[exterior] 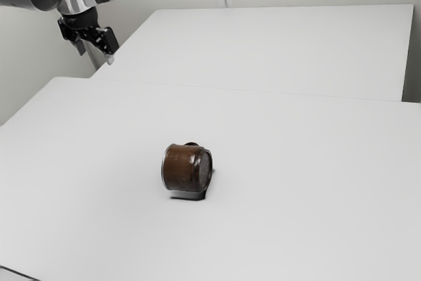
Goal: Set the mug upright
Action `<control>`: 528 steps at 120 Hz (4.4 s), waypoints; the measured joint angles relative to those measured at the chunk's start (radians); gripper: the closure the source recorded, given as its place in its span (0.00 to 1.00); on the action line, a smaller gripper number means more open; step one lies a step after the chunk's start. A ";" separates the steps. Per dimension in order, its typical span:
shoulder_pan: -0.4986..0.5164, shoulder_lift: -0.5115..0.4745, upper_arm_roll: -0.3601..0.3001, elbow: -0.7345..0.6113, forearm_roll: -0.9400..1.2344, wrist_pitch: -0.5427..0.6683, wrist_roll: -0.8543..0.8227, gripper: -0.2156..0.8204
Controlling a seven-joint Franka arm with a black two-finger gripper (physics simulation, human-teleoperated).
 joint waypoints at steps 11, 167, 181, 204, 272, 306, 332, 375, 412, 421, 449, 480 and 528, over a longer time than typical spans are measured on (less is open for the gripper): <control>0.000 0.000 0.000 0.001 0.000 0.003 -0.019 0.21; 0.254 0.324 -0.004 -0.403 -1.115 0.042 0.023 0.21; 0.252 0.325 -0.006 -0.441 -1.201 0.044 0.040 0.21; 0.242 0.331 -0.025 -0.448 -1.294 0.045 0.060 0.21; 0.239 0.338 -0.095 -0.451 -1.294 0.077 0.072 0.88; 0.205 0.281 -0.111 -0.437 -1.190 0.143 0.056 0.94; 0.136 0.160 -0.182 -0.428 -0.708 0.235 0.001 0.95; 0.107 0.159 -0.207 -0.424 -0.163 0.425 -0.100 0.96; 0.107 0.149 -0.211 -0.485 -0.104 0.566 -0.166 0.96; 0.106 0.153 -0.211 -0.498 -0.112 0.599 -0.181 0.96; 0.097 0.185 -0.212 -0.519 -0.122 0.681 -0.221 0.96; 0.093 0.195 -0.218 -0.519 -0.137 0.717 -0.238 0.64; 0.052 0.083 -0.197 -0.426 -0.130 0.623 -0.232 0.27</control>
